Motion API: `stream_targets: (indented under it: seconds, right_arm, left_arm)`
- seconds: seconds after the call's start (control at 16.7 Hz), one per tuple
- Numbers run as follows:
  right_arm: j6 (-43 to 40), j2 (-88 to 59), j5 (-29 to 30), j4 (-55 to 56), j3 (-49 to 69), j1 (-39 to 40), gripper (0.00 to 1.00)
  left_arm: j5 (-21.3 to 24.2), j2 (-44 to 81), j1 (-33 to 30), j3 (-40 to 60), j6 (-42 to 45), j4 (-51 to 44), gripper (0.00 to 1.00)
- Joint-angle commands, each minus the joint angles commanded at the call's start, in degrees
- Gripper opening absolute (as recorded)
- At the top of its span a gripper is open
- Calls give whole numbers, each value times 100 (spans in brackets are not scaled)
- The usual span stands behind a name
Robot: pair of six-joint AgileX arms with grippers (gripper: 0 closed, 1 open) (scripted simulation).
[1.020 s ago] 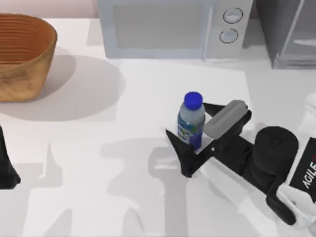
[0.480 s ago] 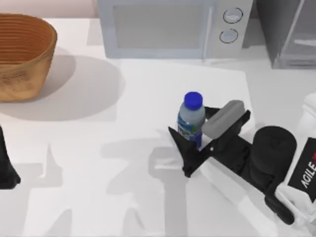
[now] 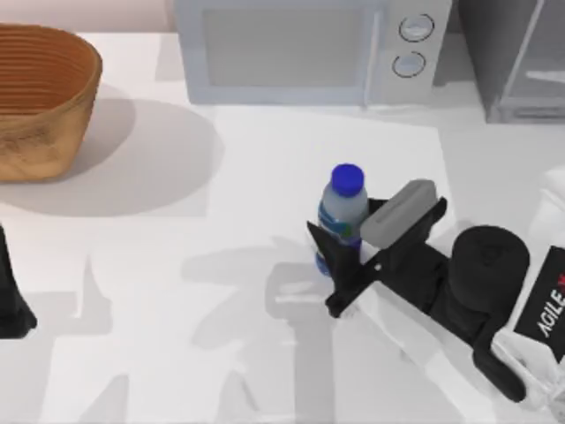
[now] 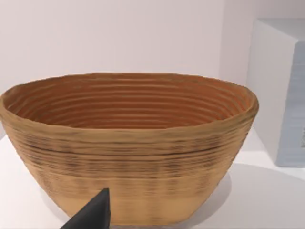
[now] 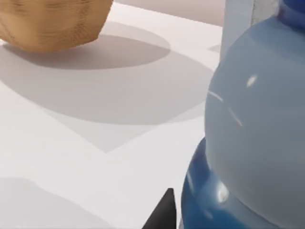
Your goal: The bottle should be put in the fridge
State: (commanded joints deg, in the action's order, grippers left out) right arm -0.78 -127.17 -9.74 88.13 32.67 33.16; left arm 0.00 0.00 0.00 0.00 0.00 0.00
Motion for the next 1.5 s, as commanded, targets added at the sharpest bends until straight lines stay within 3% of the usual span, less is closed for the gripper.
stream_targets:
  seconds: [0.66, 1.2, 1.5]
  right_arm:
    - [-25, 99, -92, -49, -57, -97, 1]
    - [-160, 1852, -1831, -877, -990, -1827, 1]
    - [-206, 1938, -1921, -936, -1054, -1906, 1]
  left_arm:
    - [0, 0, 0, 0, 0, 0, 100]
    - [0, 0, 0, 0, 0, 0, 100]
    - [0, 0, 0, 0, 0, 0, 100]
